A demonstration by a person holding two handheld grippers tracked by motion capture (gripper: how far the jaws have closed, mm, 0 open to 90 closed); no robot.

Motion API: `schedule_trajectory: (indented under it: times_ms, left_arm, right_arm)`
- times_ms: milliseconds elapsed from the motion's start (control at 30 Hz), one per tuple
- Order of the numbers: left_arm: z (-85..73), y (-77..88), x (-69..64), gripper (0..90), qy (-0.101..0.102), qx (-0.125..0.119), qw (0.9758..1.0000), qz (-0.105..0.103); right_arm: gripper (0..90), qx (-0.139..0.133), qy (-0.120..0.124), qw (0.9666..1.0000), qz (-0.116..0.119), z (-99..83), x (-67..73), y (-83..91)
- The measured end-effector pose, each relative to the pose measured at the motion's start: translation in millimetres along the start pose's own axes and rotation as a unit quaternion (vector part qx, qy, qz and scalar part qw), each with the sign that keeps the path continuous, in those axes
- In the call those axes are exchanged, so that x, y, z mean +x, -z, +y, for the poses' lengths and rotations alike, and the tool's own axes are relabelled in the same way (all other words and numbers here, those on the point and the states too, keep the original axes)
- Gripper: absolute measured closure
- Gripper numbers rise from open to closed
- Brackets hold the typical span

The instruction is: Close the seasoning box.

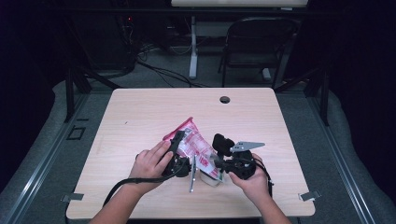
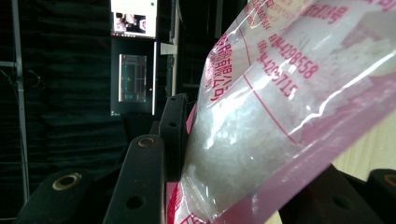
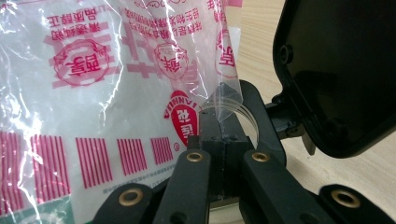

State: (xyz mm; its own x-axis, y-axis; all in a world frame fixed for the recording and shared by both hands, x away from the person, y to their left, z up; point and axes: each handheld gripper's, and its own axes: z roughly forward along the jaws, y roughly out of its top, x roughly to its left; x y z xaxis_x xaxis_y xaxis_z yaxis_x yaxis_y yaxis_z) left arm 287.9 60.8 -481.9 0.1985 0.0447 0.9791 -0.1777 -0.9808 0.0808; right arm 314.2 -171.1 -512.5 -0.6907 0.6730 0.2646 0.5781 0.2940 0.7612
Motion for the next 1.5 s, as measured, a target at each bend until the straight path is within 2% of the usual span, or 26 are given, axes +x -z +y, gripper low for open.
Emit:
schedule_trajectory:
  times_ms: [167,200,333,833,933,967,1167,1500]
  left_arm:
    - [0.7,-0.1,0.9,65.4,-0.004,-0.003,1.0000,0.004]
    - [1.9,1.5,1.9,65.5,-0.005,0.008,0.9999,-0.002]
    - [1.8,-0.3,1.2,65.5,-0.002,-0.005,1.0000,0.006]
    - [3.1,0.2,1.8,65.7,-0.004,-0.009,0.9999,0.009]
    - [3.7,1.2,2.1,65.7,-0.004,-0.005,1.0000,0.004]
    - [3.8,1.0,2.3,65.7,-0.008,-0.009,0.9999,0.009]
    - [4.0,1.6,2.6,65.9,-0.015,-0.007,0.9998,0.007]
    - [6.1,4.4,4.3,66.7,-0.015,-0.011,0.9998,0.009]
  right_arm:
    - [90.0,-0.001,0.000,1.0000,-0.001,0.1,0.0,0.4]
    - [90.0,-0.001,0.000,1.0000,-0.001,0.1,-0.2,0.5]
    - [90.0,-0.002,-0.001,1.0000,-0.003,0.2,-0.8,1.2]
    - [90.0,-0.004,-0.003,1.0000,-0.007,0.4,-2.4,2.8]
    - [90.0,-0.005,-0.003,1.0000,-0.005,0.4,-2.7,2.9]
    - [90.0,-0.005,-0.003,1.0000,-0.006,0.4,-2.8,2.9]
    - [90.0,-0.003,-0.003,1.0000,-0.008,0.3,-1.6,2.8]
    - [90.0,-0.005,-0.003,0.9999,-0.010,-0.1,0.6,3.3]
